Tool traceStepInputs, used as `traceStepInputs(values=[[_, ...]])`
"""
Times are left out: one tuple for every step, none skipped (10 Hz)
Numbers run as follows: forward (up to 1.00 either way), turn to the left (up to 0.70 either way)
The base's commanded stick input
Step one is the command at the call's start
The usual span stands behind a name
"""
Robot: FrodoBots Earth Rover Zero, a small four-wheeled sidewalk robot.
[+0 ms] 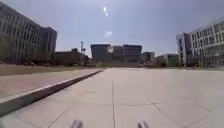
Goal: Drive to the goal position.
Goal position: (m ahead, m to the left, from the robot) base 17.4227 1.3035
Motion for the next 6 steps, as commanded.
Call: traceStepInputs(values=[[0.85,0.0],[0.85,0.0],[0.85,0.0],[0.85,0.0],[0.85,0.0],[0.85,0.0]])
